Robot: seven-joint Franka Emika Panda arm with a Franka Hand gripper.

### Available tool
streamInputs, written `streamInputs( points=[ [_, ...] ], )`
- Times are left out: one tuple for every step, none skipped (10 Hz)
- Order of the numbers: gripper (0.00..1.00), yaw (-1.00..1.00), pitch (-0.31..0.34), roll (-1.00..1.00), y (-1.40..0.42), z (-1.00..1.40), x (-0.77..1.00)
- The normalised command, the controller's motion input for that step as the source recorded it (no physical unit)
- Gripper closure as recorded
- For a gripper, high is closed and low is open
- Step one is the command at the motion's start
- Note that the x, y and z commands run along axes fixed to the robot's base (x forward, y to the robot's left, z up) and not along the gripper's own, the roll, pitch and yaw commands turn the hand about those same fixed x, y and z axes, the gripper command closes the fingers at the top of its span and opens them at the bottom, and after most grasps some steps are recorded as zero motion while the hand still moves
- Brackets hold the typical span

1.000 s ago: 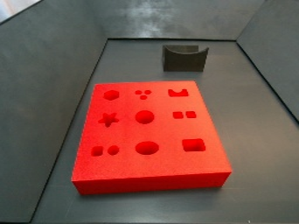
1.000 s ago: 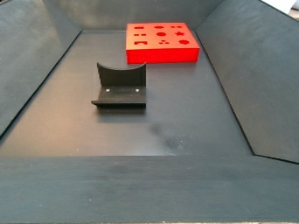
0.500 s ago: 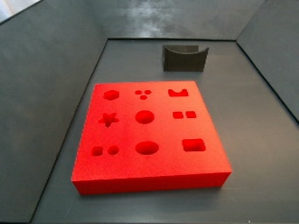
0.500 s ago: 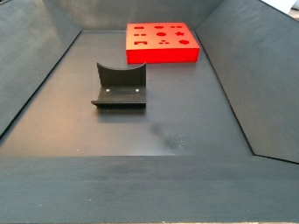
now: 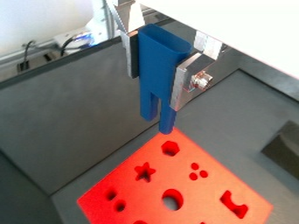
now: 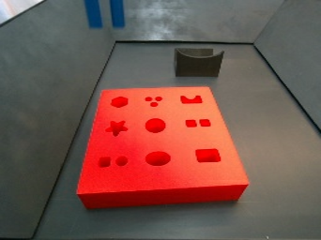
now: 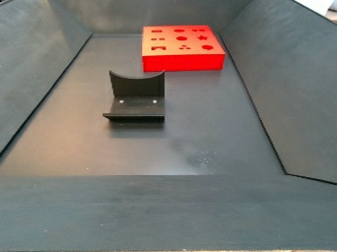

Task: Pick up the square-circle object. Move up. Rotate the square-circle object. Move to above the board. Insert the square-circle object.
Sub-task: Insert the square-circle object.

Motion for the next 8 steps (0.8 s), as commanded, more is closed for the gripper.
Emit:
streamInputs(
  points=[
    [1.00, 0.00, -0.040, 0.00, -0.31, -0.56, 0.07],
    [1.00, -0.04, -0.046, -0.02, -0.23, -0.59, 0.07],
    [1.00, -0.01, -0.040, -0.02, -0.26, -0.63, 0.11],
    [1.00, 0.21, 0.000, 0.00, -0.51, -0.76, 0.11],
    [1.00, 0.30, 0.000, 0.04, -0.57, -0.67, 0.13],
    [1.00, 0.22, 0.000, 0.13, -0.52, -0.59, 0.19],
    [1.00, 0.14, -0.099, 0.21, -0.43, -0.57, 0.17],
    [1.00, 0.09, -0.100, 0.29, -0.38, -0.55, 0.19]
  ],
)
